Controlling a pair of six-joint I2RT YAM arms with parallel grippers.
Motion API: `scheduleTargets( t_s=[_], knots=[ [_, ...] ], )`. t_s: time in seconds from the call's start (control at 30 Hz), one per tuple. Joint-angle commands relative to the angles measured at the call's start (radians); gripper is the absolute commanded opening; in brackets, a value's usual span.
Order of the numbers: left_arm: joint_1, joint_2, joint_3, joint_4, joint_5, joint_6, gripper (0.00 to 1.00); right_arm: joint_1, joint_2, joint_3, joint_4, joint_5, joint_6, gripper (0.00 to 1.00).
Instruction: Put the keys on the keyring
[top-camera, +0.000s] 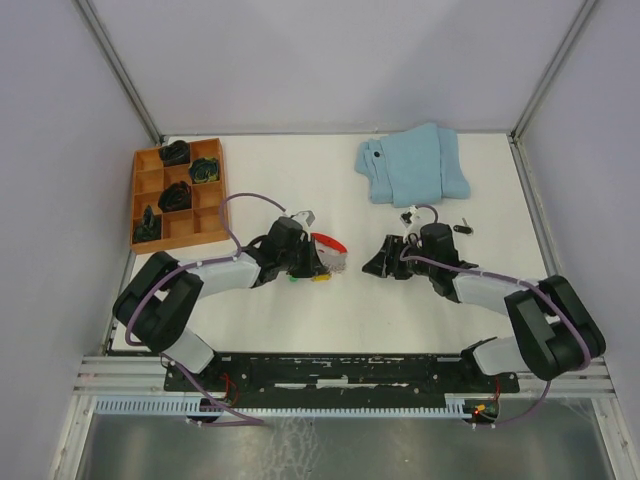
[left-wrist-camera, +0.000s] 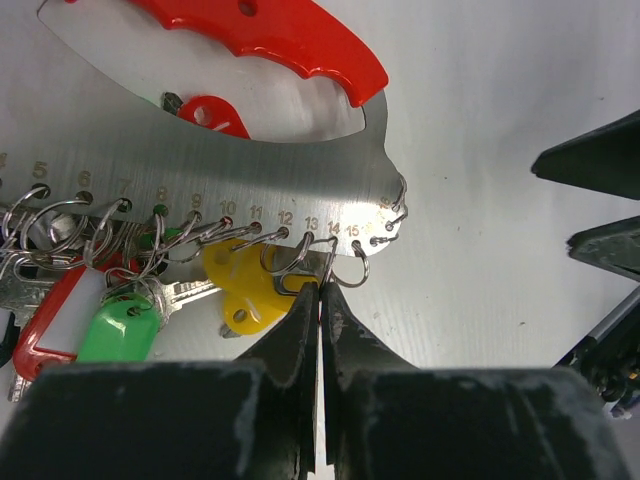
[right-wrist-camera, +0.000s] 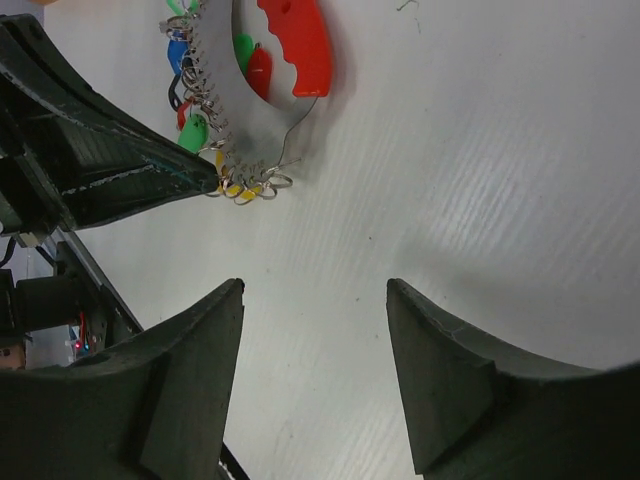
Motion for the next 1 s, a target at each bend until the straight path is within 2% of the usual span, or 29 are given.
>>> scheduleTargets(
  t_s=[0.0,0.27,0.43,0.97],
  knots=[
    [-0.009,-0.019,-0.014,0.107,0.039,-0.082,0.03,0.033,0.090,0.002,0.254,-0.030,0.031,0.66],
    [-0.010,-0.006,-0.016,0.126,0.054,-0.113,0.03,0.085,0.311,0.028,0.498,-0.054,0.061,0.59],
    [-0.010,-0.008,-0.018,0.126,0.053,-0.116,0.03,0.125,0.390,0.037,0.632,-0.082,0.077,0.52],
    [-0.010,-0.019,-0.017,0.131,0.065,-0.128,0.03,0.168,0.392,0.054,0.656,-0.019,0.007,0.42]
  ],
)
